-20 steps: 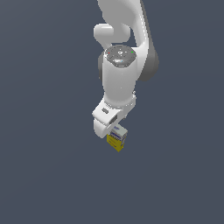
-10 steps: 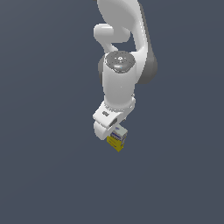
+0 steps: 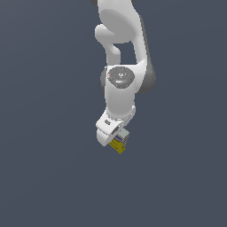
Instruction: Pick up the object and move it to a goal position.
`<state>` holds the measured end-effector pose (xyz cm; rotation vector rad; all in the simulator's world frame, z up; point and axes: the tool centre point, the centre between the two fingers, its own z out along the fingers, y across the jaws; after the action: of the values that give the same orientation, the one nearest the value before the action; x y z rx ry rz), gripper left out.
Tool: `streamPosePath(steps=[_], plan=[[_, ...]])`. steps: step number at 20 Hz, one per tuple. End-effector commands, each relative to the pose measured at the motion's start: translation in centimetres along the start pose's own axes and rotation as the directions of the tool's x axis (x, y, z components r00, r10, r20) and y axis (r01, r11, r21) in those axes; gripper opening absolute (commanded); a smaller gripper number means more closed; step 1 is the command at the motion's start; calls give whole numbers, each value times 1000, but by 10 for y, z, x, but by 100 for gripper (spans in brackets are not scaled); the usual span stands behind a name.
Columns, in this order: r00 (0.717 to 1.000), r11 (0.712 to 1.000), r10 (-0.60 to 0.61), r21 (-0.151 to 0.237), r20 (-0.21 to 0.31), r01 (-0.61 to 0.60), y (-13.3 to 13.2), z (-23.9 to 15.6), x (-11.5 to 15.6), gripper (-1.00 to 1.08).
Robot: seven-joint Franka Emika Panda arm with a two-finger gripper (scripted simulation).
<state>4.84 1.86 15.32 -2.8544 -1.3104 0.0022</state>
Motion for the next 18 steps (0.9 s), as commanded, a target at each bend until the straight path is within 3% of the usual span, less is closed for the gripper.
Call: streamPosePath(steps=[1, 2, 3, 18], plan=[[1000, 1000, 0, -1, -1, 0, 1, 1, 1, 100], [1000, 1000, 0, -1, -1, 0, 1, 1, 1, 100], [1000, 1000, 0, -1, -1, 0, 1, 1, 1, -100], [1000, 1000, 0, -1, -1, 0, 1, -2, -4, -100]])
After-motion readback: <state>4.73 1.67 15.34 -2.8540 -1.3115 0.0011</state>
